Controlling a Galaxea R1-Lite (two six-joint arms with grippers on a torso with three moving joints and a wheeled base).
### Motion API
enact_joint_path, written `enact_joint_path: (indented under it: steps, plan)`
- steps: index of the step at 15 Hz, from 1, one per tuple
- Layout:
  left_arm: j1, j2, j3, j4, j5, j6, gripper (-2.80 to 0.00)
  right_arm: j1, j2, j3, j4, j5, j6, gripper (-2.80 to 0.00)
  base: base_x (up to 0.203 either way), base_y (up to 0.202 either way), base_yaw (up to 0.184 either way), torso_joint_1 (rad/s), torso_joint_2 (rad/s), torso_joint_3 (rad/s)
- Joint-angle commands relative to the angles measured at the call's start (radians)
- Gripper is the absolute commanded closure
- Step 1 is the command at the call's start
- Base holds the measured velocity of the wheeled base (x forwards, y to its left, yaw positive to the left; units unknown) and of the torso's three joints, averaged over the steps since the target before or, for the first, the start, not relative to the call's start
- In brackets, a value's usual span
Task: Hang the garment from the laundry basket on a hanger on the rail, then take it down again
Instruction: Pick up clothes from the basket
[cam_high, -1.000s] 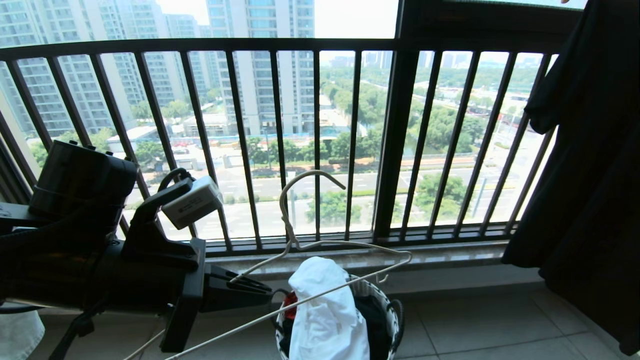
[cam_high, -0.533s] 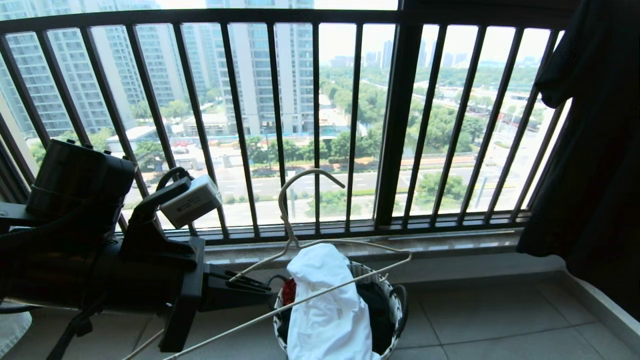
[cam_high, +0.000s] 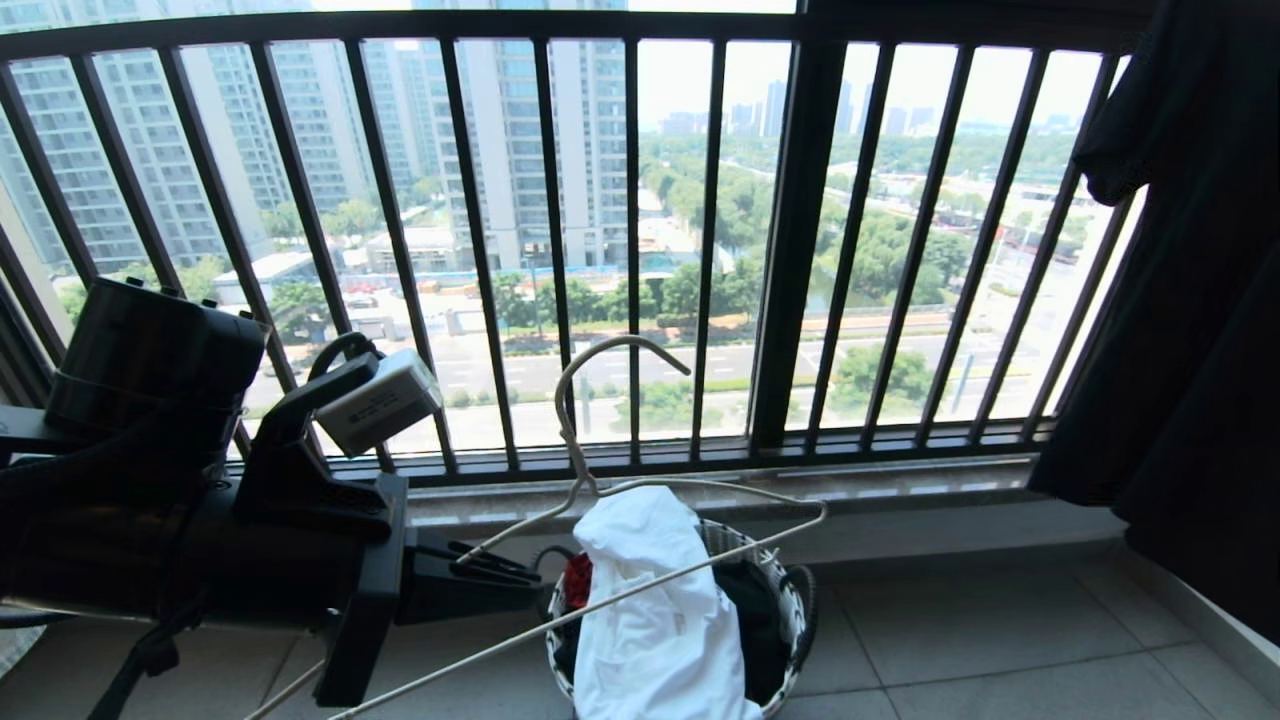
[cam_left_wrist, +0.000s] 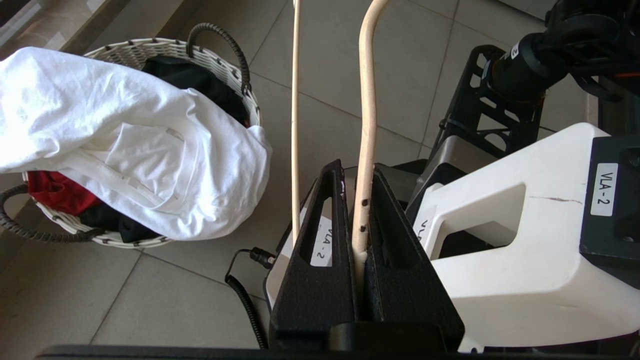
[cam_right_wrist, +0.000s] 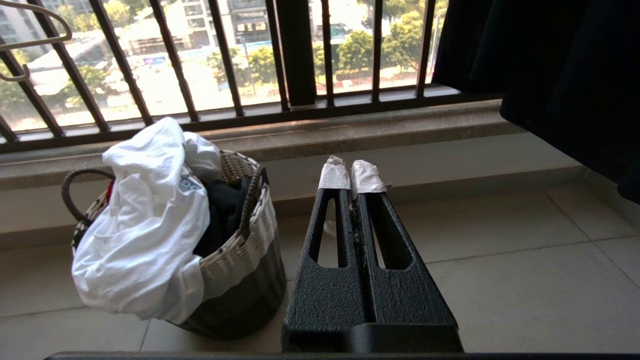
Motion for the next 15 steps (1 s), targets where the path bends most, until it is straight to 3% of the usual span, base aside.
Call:
enact_joint_path:
  steps: [1,15]
  plan:
    - [0.0,0.002,-0.001,0.001,-0.004,0.001,0.0,0.0,0.001,0.002,0.0,0.0,0.0,0.0,0.0,0.0,0.0,0.0,0.0,0.0]
    - [0.005,0.0,-0.001,0.001,-0.001,0.003,0.0,0.0,0.001,0.002,0.0,0.0,0.0,0.0,0.0,0.0,0.0,0.0,0.0,0.0]
